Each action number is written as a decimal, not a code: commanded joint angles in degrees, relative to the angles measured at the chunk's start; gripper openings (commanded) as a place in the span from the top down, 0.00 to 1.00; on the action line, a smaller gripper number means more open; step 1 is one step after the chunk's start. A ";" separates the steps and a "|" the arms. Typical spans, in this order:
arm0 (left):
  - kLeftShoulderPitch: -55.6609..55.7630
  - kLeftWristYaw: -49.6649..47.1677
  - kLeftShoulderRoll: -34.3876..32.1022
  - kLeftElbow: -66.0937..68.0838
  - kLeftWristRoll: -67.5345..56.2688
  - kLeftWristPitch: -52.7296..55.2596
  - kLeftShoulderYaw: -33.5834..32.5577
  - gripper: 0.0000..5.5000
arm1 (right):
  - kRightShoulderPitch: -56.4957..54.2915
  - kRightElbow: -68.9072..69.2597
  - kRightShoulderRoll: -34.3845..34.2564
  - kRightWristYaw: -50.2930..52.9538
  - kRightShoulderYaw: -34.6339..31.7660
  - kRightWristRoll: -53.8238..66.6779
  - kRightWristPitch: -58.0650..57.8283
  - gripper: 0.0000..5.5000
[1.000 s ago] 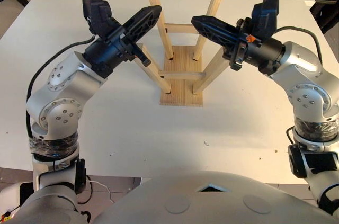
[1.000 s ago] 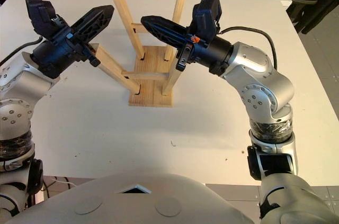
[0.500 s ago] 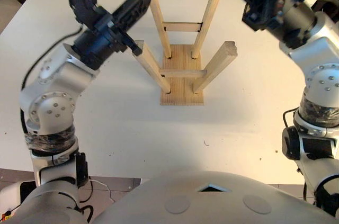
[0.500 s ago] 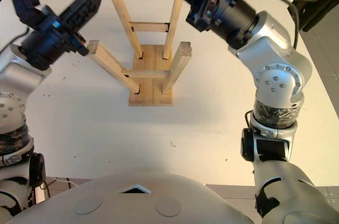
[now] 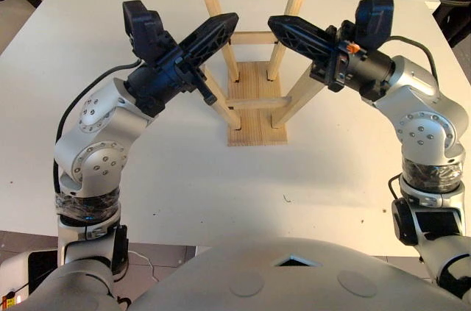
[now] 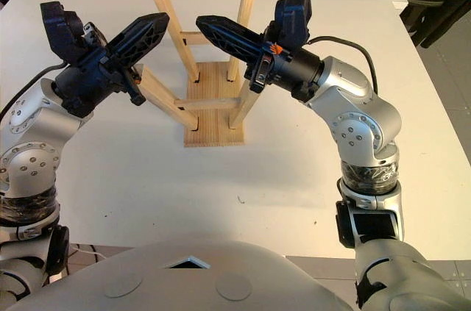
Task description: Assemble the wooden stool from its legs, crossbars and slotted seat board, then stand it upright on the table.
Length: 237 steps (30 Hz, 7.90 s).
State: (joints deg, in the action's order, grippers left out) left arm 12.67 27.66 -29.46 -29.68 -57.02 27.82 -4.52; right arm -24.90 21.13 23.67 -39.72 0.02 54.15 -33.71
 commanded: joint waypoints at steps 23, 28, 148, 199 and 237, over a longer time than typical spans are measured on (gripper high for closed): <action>-29.69 10.86 -5.59 6.52 12.17 2.47 0.37 1.00 | 3.85 -20.46 7.09 -19.94 8.73 -22.63 9.41 1.00; -22.42 11.13 -3.66 10.87 17.22 0.75 2.43 1.00 | 0.19 -24.68 6.24 -27.47 11.96 -24.82 10.78 1.00; -58.53 11.43 -11.09 -26.31 -17.30 10.24 -14.16 1.00 | 52.68 23.94 27.79 -27.71 -17.81 -3.57 -6.53 1.00; -41.58 25.12 -22.49 15.73 21.25 -5.71 -7.33 0.96 | 41.11 -7.32 29.85 -30.94 -4.41 -30.97 13.93 1.00; -20.05 34.45 -13.76 23.87 45.62 -32.89 13.26 0.43 | 26.12 -15.82 21.97 -32.49 10.81 -38.91 24.74 0.54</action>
State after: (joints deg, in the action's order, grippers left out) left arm -8.04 61.54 -43.16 -6.47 -12.09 -4.49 8.43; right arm 2.29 6.04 45.36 -71.62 10.30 16.15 -9.79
